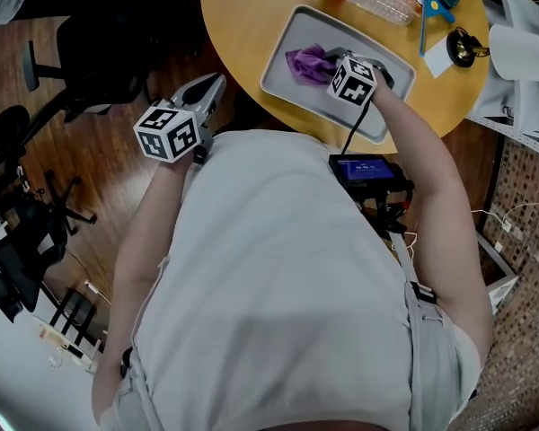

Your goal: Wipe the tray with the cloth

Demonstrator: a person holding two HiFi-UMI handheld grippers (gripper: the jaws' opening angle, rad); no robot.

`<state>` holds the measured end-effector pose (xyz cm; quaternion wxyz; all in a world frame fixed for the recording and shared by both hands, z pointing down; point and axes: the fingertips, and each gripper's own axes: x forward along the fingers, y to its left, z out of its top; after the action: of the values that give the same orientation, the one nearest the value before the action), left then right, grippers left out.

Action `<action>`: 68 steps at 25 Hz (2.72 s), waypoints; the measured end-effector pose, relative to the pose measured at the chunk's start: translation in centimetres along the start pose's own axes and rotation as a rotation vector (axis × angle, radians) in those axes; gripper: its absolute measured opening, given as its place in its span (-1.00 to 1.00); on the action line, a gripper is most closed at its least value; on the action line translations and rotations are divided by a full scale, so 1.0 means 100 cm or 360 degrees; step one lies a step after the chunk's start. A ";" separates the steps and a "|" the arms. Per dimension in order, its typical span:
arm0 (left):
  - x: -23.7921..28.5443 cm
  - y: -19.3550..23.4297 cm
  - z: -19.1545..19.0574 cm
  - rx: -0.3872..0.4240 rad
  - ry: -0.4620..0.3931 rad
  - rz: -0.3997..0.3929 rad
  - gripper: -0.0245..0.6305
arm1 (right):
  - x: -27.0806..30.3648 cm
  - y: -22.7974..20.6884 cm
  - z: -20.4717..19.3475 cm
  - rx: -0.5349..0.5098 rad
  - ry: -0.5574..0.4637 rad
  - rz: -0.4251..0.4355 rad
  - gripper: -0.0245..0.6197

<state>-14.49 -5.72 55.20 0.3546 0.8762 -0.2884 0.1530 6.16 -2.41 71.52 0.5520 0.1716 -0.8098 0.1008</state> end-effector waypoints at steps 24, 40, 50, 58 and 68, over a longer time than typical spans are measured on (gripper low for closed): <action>-0.031 0.017 -0.019 -0.0126 -0.0079 0.0172 -0.93 | 0.002 -0.109 0.009 0.0264 0.0153 -0.0357 -0.73; -0.042 0.037 -0.009 -0.0074 -0.0040 0.0031 -0.93 | 0.024 -0.034 0.058 -0.0163 0.0225 -0.0312 -0.75; -0.031 0.042 0.005 0.0029 0.0061 -0.0163 -0.93 | 0.031 0.052 0.078 -0.0199 0.0150 -0.0110 -0.75; -0.019 0.042 0.012 0.0146 0.0162 -0.0344 -0.93 | 0.033 0.078 0.084 -0.0151 0.0144 -0.0187 -0.75; 0.007 0.023 0.018 0.0251 0.0263 -0.0495 -0.93 | 0.030 0.076 0.073 0.0007 0.0124 -0.0219 -0.74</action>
<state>-15.29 -8.61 55.49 0.3267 0.9197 -0.1067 0.1898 -4.07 1.48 71.79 0.5883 0.2239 -0.7738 0.0709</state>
